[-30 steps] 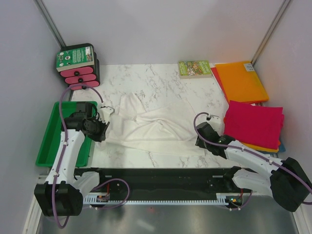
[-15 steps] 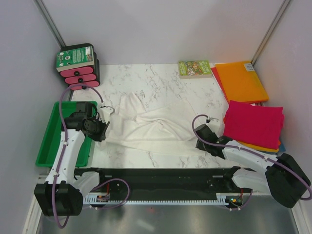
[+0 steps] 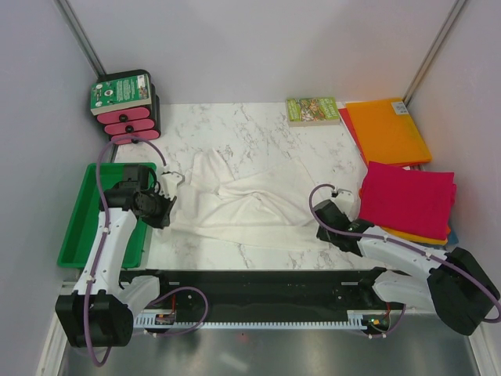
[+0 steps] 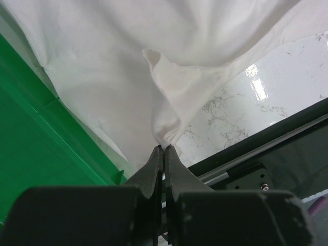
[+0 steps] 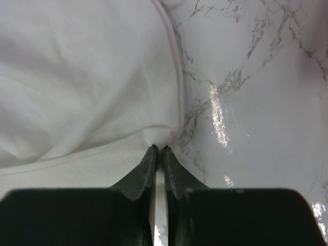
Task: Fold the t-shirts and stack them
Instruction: Flatten out the tshirt
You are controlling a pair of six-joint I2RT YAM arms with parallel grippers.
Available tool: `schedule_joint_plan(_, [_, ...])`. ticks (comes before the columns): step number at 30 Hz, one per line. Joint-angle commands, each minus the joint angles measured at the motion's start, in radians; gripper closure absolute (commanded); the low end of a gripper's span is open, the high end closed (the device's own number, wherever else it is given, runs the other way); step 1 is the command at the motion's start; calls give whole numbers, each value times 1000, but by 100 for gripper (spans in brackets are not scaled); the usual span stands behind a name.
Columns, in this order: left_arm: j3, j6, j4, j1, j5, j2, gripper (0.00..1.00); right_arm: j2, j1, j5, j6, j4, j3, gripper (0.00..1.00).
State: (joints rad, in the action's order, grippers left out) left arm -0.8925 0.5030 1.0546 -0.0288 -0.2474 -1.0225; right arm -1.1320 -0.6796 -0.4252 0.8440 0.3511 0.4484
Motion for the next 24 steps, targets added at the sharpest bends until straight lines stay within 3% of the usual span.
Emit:
schedule_joint_plan(1, [1, -18, -27, -6, -32, 13, 98, 57, -18, -36, 20, 34, 4, 94])
schedule_joint_plan(3, [-9, -34, -31, -5, -24, 28, 98, 96, -26, -46, -3, 63, 42, 100])
schedule_joint_plan(8, [-144, -89, -30, -5, -30, 73, 98, 178, -35, -138, -127, 167, 296, 100])
schedule_joint_plan(13, [-316, -176, -24, -6, -62, 65, 98, 160, -35, -219, -281, 268, 617, 100])
schedule_joint_plan(17, [-367, -245, -53, -5, -67, 64, 98, 123, -35, -239, -350, 293, 720, 100])
schedule_joint_plan(20, [-514, -280, -65, -5, -14, 23, 98, 100, -35, -322, -472, 298, 924, 100])
schedule_joint_plan(24, [-906, -317, -12, -5, 13, -80, 98, 19, -35, -342, -579, 347, 1272, 100])
